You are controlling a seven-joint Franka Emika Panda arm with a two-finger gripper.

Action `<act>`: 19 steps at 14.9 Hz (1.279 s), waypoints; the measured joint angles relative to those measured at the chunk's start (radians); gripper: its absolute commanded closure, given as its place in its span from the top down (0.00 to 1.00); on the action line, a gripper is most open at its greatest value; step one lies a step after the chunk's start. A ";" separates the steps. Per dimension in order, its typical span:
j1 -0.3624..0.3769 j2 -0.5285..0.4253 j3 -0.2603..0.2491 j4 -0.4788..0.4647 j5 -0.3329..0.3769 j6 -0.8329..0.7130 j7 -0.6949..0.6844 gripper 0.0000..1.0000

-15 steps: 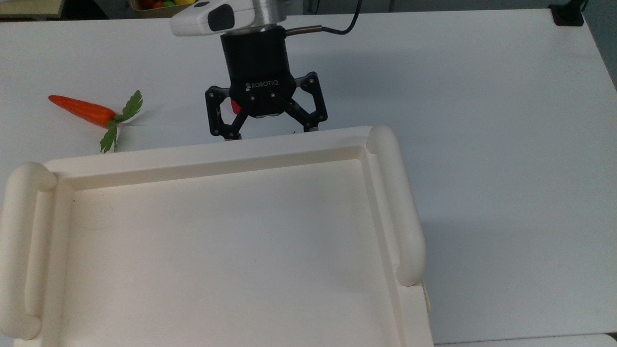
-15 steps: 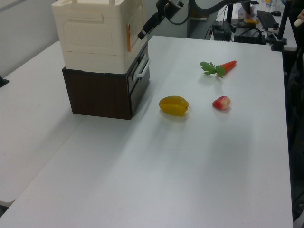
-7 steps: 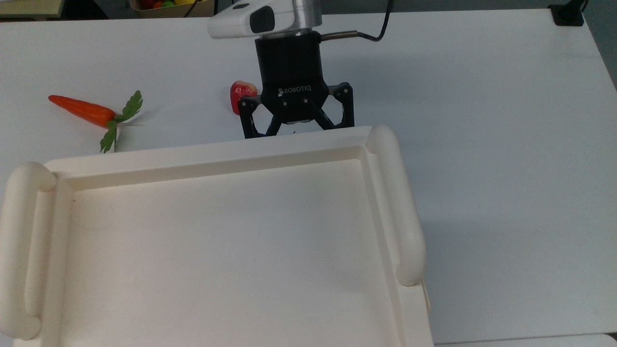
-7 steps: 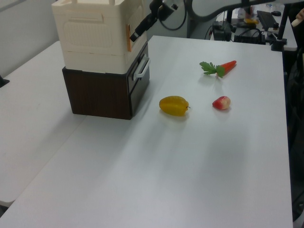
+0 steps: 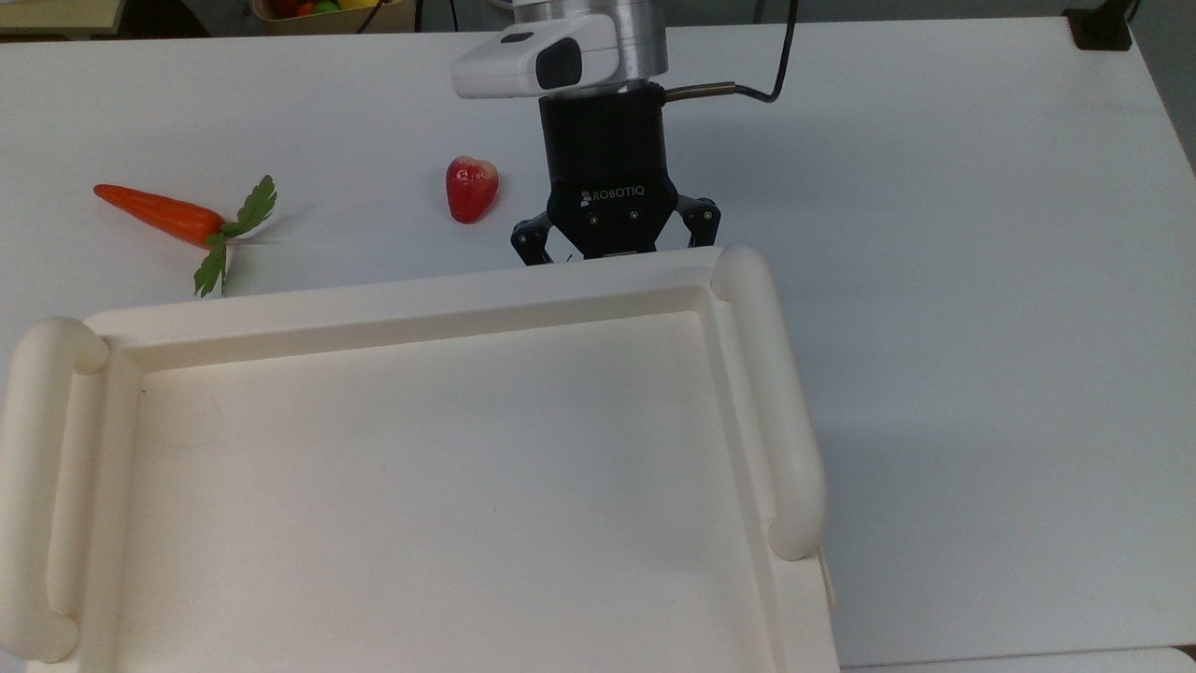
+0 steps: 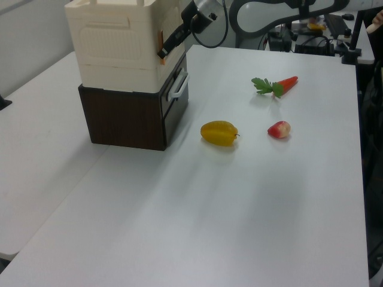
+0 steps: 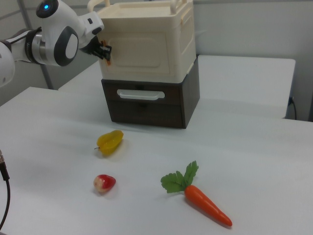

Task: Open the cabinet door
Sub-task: 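Hook the door edge and swing the cream door outward on its hinge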

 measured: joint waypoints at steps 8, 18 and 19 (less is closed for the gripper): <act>-0.001 0.005 -0.001 0.000 -0.027 0.024 -0.001 0.00; -0.007 -0.059 -0.009 0.031 -0.027 -0.276 -0.001 0.03; -0.007 -0.068 -0.018 0.031 -0.026 -0.314 -0.001 0.12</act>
